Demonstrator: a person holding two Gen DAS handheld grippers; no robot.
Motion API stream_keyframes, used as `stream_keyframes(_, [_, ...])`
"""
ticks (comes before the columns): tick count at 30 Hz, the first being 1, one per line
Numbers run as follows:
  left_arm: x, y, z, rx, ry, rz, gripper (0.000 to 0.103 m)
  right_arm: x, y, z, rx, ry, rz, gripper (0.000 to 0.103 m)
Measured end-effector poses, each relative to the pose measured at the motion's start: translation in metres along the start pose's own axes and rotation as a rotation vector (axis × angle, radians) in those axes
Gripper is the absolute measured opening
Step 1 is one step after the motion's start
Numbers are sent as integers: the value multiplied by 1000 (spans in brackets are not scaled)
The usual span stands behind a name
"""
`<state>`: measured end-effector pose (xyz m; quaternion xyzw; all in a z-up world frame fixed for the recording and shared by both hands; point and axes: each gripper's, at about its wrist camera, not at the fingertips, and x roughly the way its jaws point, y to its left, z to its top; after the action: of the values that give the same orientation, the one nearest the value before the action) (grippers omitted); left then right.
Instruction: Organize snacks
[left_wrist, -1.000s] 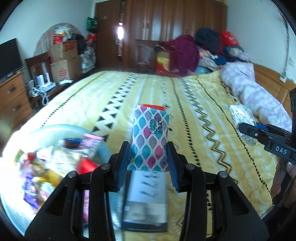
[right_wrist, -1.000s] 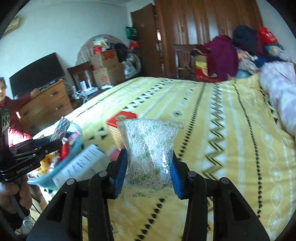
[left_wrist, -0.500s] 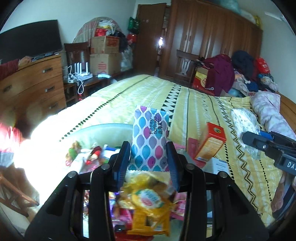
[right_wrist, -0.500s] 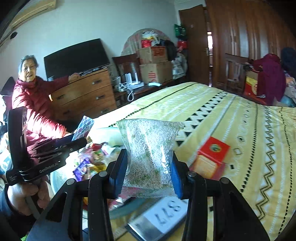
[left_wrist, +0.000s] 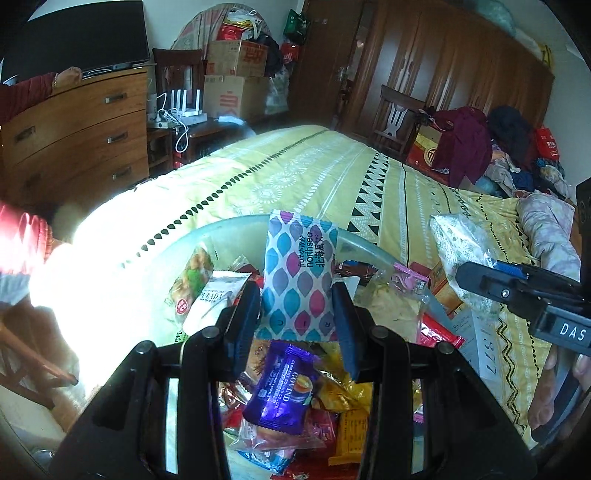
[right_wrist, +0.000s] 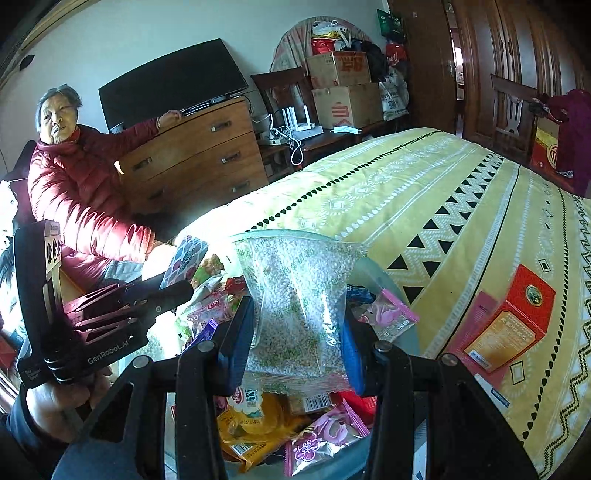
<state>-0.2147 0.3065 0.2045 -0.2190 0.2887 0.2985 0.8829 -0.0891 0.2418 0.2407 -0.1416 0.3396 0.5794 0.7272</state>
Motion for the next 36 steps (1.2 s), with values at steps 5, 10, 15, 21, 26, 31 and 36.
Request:
stream_keyframes(5, [3,9,2,-12,12,4,41,2,-2,0,12,2,5,50])
stream_keyframes(10, [3,14,4,-25,14,25,61,2,2,1,9,9,32,60])
stream_keyframes(15, [-7,11,3,-32,-19,52,78,-19,3,-2,10,-43,26,68])
stream_keyframes(21, [-43,-51,-3,97,-98,-63,78,-103,-31,-45,44,-207,-92,82])
stream_keyframes(26, [-69,-152,-40,262,-107,-261,92,-176,-93,-127,126,-245,-290,93])
stream_keyframes(31, [-48,-244,-111,415,34,-410,94,-227,-183,-241,281,-109,-497,98])
stream_keyframes(36, [27,-291,-177,462,247,-380,94,-248,-266,-351,483,51,-598,98])
